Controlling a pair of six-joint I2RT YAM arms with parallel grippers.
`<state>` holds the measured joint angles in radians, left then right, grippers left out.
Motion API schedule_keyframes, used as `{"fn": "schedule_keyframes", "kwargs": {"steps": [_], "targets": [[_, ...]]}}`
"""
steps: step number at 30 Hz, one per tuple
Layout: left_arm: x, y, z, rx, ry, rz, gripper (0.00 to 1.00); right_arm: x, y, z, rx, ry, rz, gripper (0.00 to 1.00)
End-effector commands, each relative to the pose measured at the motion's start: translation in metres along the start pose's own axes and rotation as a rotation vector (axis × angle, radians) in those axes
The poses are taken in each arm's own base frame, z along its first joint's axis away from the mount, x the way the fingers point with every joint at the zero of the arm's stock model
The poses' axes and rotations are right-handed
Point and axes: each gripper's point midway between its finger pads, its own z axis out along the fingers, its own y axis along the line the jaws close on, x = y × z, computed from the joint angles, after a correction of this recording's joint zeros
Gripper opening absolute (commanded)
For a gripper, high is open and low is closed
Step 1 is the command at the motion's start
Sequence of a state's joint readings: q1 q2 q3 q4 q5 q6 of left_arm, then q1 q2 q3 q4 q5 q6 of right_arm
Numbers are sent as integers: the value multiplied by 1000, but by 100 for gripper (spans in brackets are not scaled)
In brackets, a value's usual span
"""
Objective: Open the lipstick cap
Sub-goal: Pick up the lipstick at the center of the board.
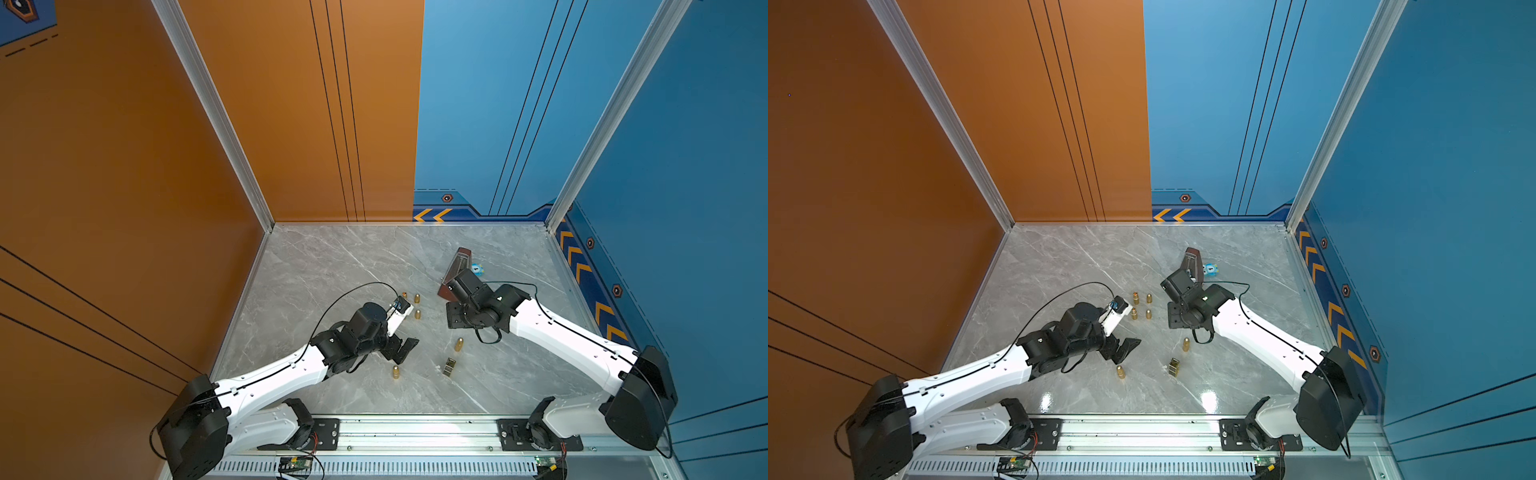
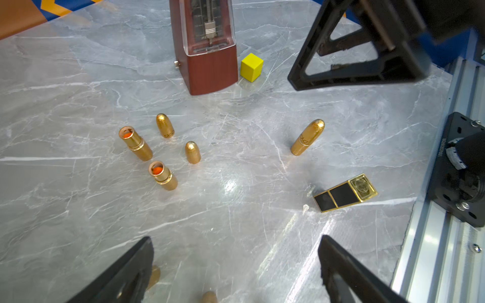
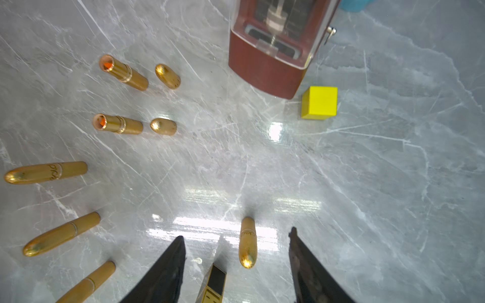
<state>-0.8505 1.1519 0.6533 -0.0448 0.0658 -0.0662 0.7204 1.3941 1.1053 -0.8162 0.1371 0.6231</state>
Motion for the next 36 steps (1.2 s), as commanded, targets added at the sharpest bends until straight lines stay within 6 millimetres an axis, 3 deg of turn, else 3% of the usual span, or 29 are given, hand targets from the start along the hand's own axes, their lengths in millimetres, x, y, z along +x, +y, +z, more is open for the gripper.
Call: {"fn": "schedule_keyframes", "kwargs": {"steps": [1, 12, 19, 36], "targets": [[-20, -18, 3, 55, -43, 60, 99, 31, -9, 8, 26, 112, 49, 66], [-16, -34, 13, 102, -22, 100, 99, 64, -16, 44, 57, 205, 98, 65], [-14, -36, 18, 102, -8, 102, 99, 67, -17, 63, 72, 218, 99, 56], [-14, -32, 18, 68, -15, 100, 99, 65, -19, 77, 88, 196, 79, 30]]}}
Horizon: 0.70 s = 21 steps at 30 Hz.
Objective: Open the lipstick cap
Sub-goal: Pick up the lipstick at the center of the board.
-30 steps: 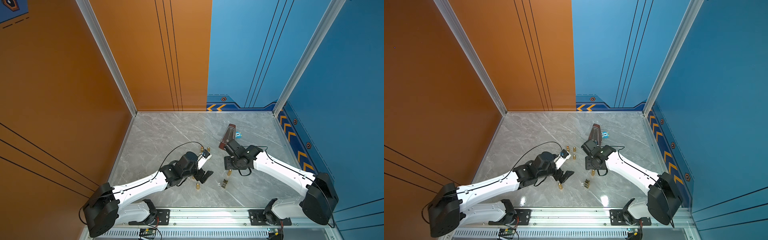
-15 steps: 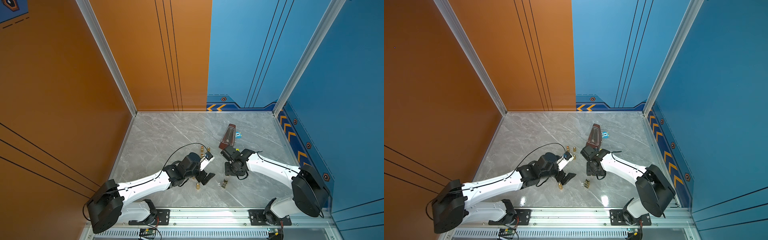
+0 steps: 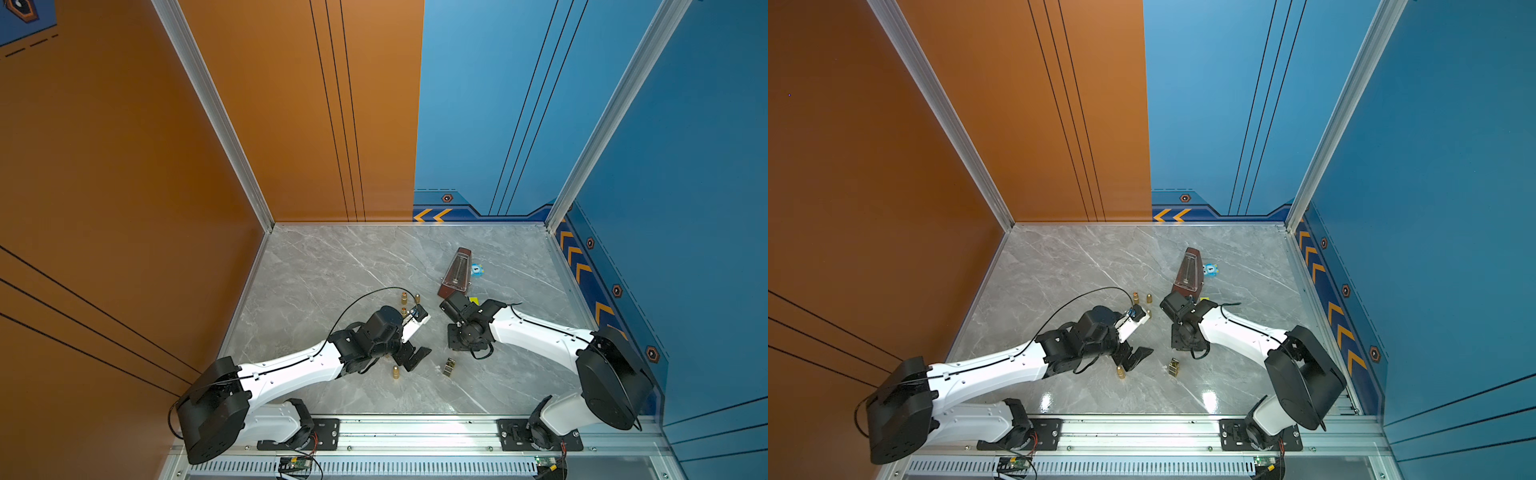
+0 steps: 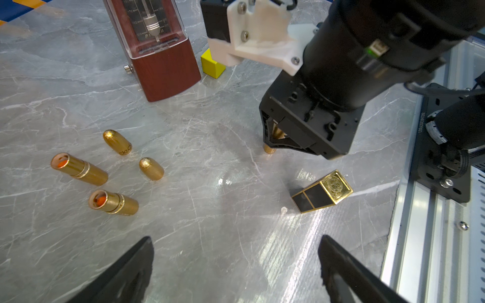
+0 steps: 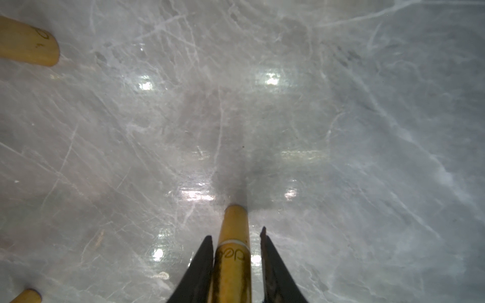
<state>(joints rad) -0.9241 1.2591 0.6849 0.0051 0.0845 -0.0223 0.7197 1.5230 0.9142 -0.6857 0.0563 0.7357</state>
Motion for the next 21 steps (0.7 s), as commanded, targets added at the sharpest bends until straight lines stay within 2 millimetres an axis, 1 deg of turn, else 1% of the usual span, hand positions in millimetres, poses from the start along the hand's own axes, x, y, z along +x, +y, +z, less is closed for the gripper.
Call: {"fn": "schedule_keyframes", "kwargs": {"steps": [1, 6, 8, 11, 16, 21], "targets": [[-17, -1, -4, -11, -45, 15, 99, 1, -6, 8, 34, -2, -6, 28], [-17, -1, -4, -16, -47, 16, 99, 2, -8, 11, 45, 2, -16, 24], [-18, 0, -5, -20, -49, 15, 99, 2, -9, 10, 45, 1, -18, 21], [-18, 1, -5, -25, -53, 16, 99, 2, -7, 7, 32, -5, -22, 19], [-20, 3, -8, -39, -67, 16, 99, -4, -1, -6, -5, -26, -31, 17], [-21, 10, -15, -73, -86, 15, 99, -12, 9, -29, -70, -56, -56, 17]]}}
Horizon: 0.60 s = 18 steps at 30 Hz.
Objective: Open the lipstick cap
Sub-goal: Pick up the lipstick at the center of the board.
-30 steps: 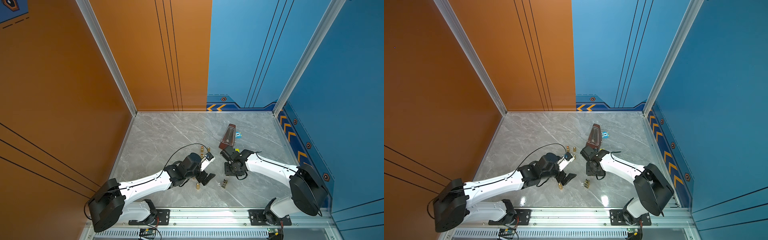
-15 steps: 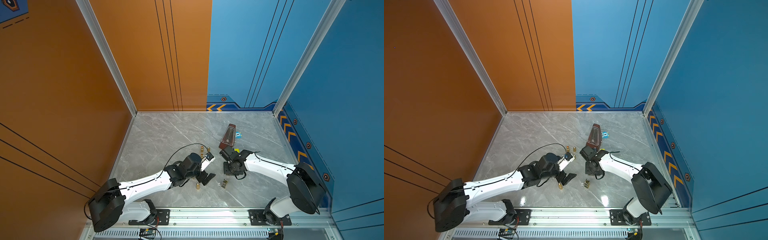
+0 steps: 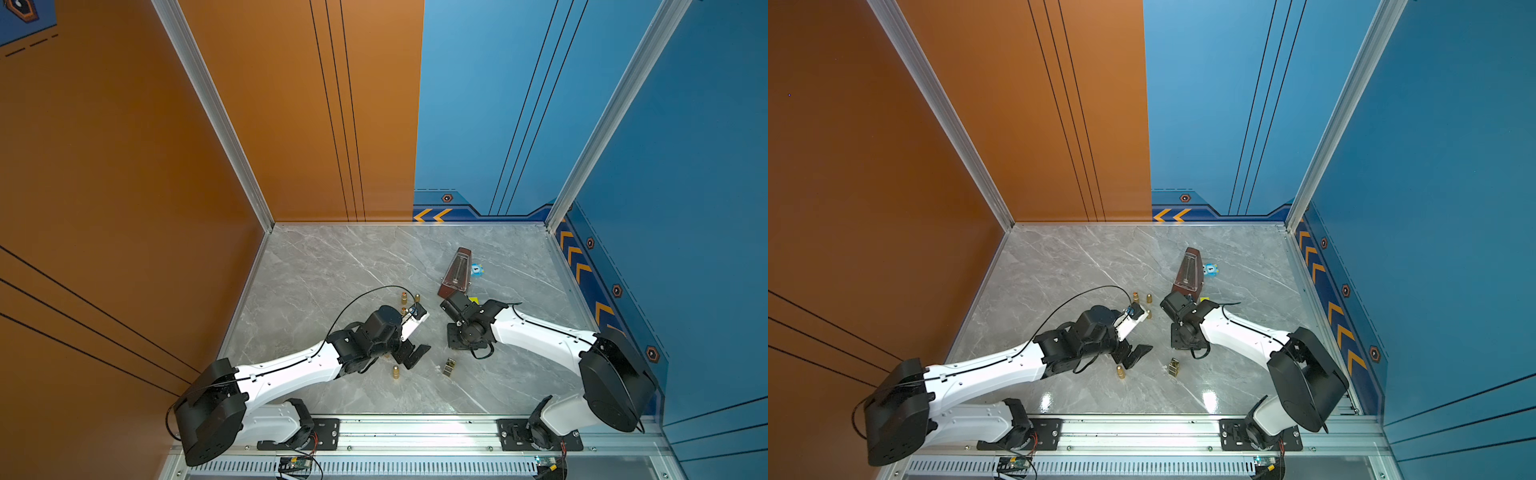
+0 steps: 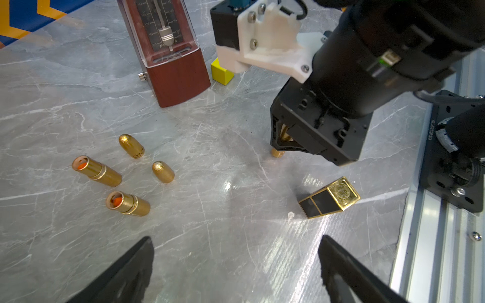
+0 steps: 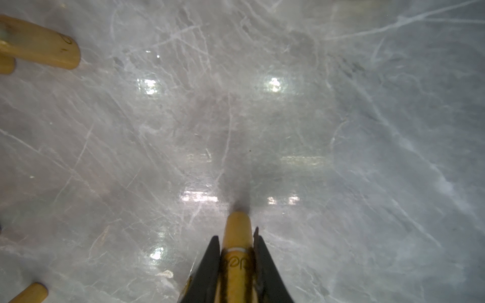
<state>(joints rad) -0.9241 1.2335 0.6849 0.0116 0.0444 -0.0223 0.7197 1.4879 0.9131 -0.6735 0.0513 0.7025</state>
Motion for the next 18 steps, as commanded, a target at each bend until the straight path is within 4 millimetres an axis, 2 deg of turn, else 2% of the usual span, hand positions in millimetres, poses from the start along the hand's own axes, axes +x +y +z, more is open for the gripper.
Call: {"fn": "schedule_keyframes", "kwargs": {"steps": [1, 5, 12, 18], "targets": [[-13, 6, -10, -38, -58, 9, 99, -8, 7, -24, -47, -25, -33, 17], [-11, 15, -16, -64, -74, -11, 99, -17, 17, -44, -105, -46, -53, 17], [-4, 32, -27, -96, -91, -61, 100, -25, 51, -76, -275, -49, -112, 17], [7, 47, -34, -105, -95, -118, 96, -24, 92, -92, -481, -10, -164, 17]]}}
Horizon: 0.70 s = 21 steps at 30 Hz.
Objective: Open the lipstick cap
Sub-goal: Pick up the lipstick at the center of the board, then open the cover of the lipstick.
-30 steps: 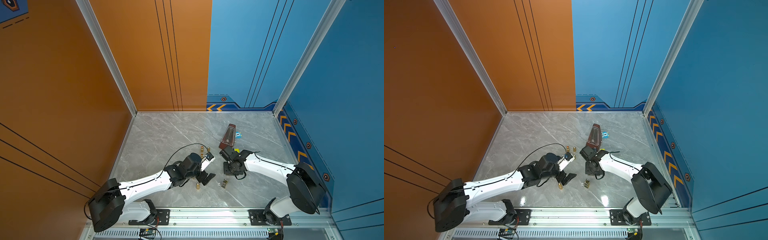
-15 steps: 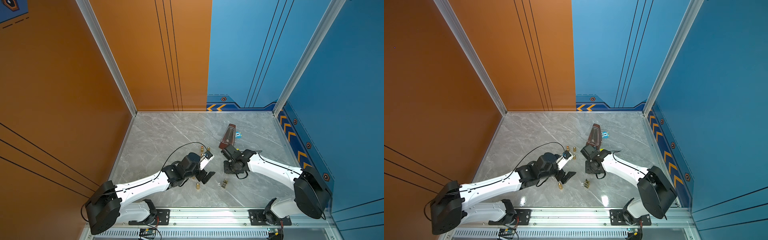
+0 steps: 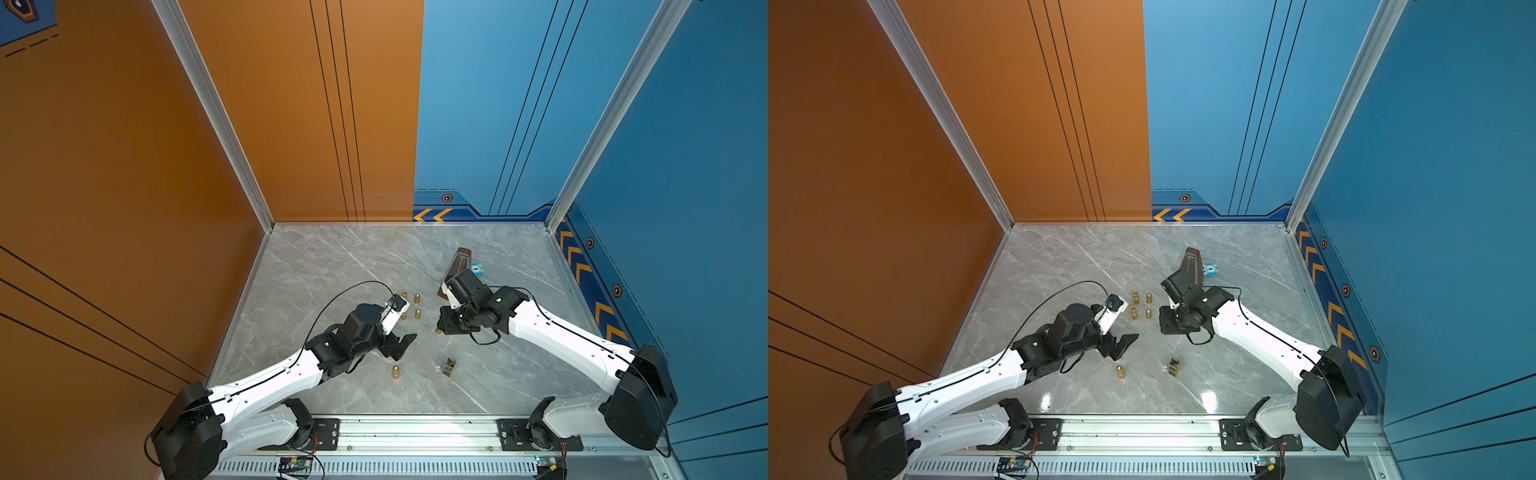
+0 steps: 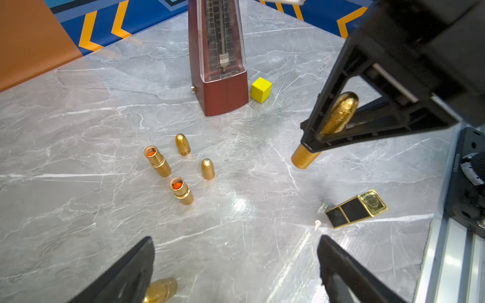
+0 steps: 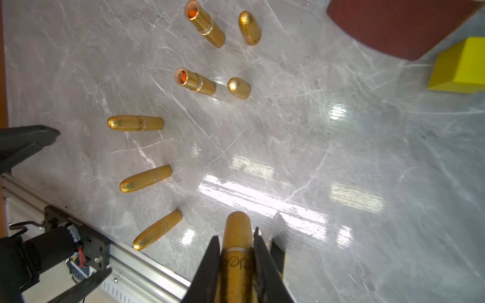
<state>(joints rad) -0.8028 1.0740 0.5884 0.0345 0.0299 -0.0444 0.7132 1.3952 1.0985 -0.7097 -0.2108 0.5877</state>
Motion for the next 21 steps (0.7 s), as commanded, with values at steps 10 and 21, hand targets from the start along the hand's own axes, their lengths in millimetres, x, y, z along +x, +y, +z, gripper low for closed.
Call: {"fn": "schedule_keyframes", "kwargs": {"steps": [10, 21], "targets": [[14, 11, -8, 61, -19, -79, 88, -6, 67, 8, -355, 82, -46, 17], [13, -7, -1, 194, -26, -80, 67, -6, 83, 18, -462, 109, -8, 17]]}}
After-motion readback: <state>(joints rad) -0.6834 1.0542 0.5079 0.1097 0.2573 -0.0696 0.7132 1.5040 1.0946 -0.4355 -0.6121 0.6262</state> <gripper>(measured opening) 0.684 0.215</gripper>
